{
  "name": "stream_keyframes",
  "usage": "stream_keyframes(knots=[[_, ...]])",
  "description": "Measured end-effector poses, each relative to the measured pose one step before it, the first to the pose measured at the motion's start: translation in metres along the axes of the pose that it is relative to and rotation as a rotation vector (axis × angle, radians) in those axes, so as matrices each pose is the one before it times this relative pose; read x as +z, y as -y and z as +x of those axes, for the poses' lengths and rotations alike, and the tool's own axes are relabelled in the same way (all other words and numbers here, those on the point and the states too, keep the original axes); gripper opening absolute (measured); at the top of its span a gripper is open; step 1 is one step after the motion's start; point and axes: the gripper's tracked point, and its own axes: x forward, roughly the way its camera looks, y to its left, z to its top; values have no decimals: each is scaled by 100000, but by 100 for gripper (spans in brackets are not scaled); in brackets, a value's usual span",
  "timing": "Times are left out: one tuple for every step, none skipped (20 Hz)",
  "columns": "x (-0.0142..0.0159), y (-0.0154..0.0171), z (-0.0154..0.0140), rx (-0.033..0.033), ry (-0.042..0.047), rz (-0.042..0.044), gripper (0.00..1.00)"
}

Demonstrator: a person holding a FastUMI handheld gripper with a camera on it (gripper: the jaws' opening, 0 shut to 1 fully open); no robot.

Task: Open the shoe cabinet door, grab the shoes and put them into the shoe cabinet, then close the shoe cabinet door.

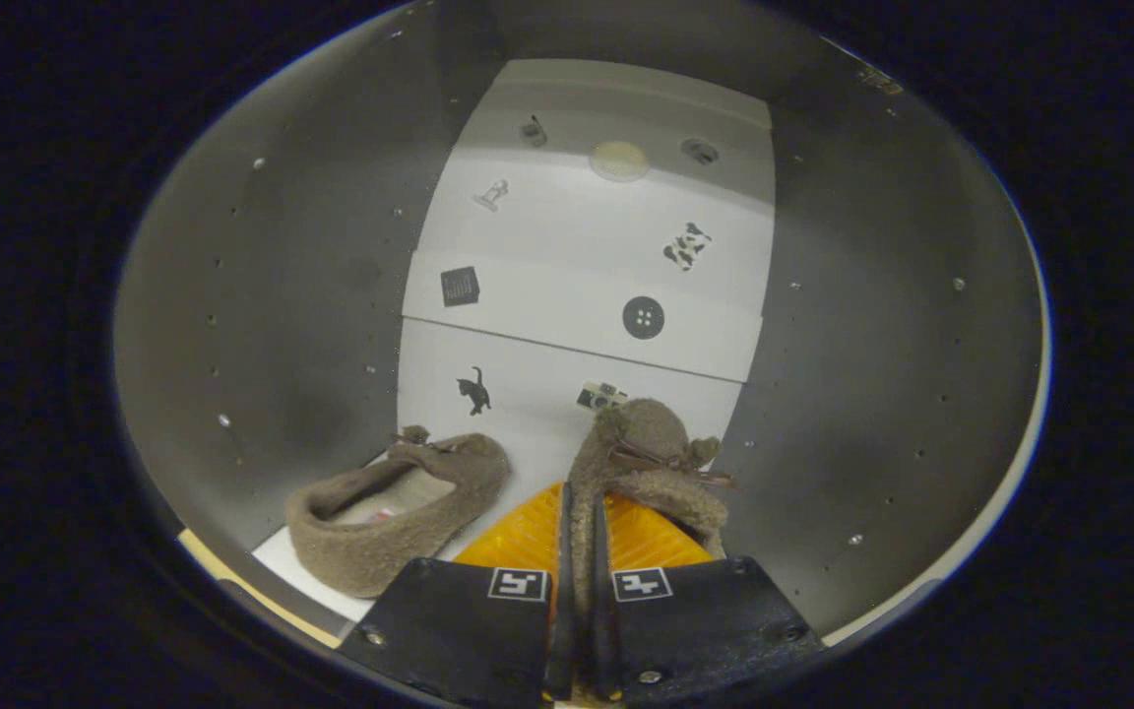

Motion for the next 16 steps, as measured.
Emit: stream_keyframes(knots=[[-592,62,654,-377,-2162,-875,11],[-264,35,685,-186,-854,-36,11],[-243,-311,507,1395,-735,1019,12],[-73,-666,92,2907,52,2010,12],[67,-575,-50,3016,571,2984,13],[-65,-210,26,1083,74,2004,14],[193,46,-132,-209,349,-116,16],[115,334,-22,-1328,293,-1183,20],[173,384,-334,-2688,679,-450,24],[102,-27,-454,-196,-226,406,29],[14,-126,-559,446,304,2083,44],[500,-139,-755,208,1499,1771,49],[558,431,-742,-1184,2012,1004,62],[399,113,-784,-511,1517,395,75],[148,0,-1080,-300,374,499,88],[85,-145,-1178,786,-17,974,94]])
